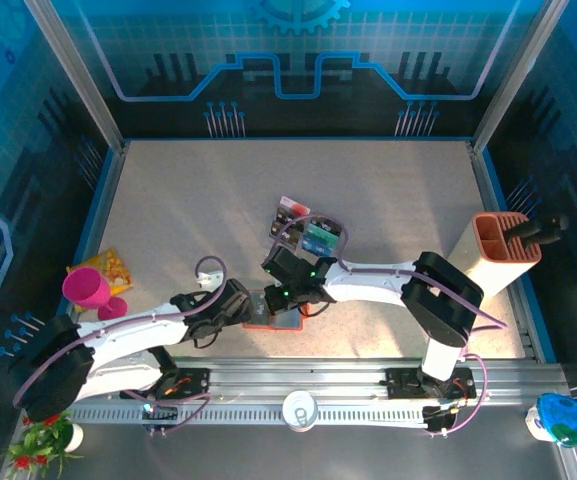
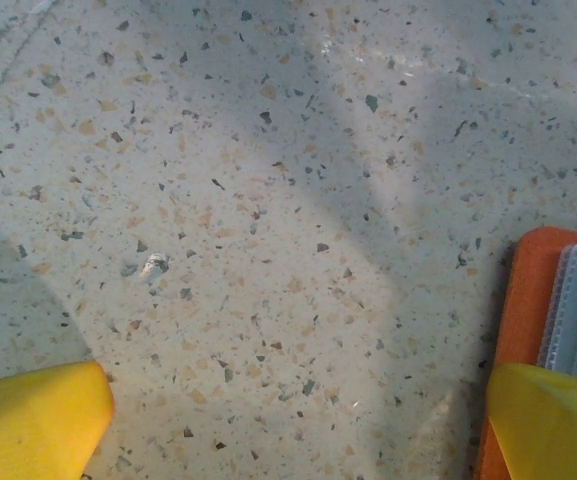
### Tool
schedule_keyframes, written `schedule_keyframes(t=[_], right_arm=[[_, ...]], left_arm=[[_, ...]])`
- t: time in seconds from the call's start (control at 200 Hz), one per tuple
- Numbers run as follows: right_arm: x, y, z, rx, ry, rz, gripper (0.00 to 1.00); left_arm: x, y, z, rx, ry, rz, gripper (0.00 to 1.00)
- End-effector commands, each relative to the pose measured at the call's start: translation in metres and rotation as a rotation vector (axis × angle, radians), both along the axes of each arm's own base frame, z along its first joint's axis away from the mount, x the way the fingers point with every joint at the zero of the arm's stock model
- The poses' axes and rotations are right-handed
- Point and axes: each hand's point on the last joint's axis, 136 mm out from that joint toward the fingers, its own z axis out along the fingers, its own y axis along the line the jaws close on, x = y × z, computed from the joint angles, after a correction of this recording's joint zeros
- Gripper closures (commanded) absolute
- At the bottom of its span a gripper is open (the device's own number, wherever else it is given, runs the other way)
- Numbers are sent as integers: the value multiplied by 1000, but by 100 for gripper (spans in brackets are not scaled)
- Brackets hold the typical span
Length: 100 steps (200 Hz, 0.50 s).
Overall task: Put the credit cards into the card holder
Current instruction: Insert the credit card into the card slot.
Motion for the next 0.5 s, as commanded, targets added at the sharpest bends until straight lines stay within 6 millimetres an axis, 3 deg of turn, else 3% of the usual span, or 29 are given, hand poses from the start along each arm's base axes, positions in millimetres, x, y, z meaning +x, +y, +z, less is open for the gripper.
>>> schedule_keyframes(t=[0.0,0.495], right_arm=[[-7,-6,-16,-60,9,22,100],[-11,13,-30,-67,49,58,100]], left_arm=[[-15,4,-21,-1,88,9,1],[-14,-1,-26,-11,92,-8,1]])
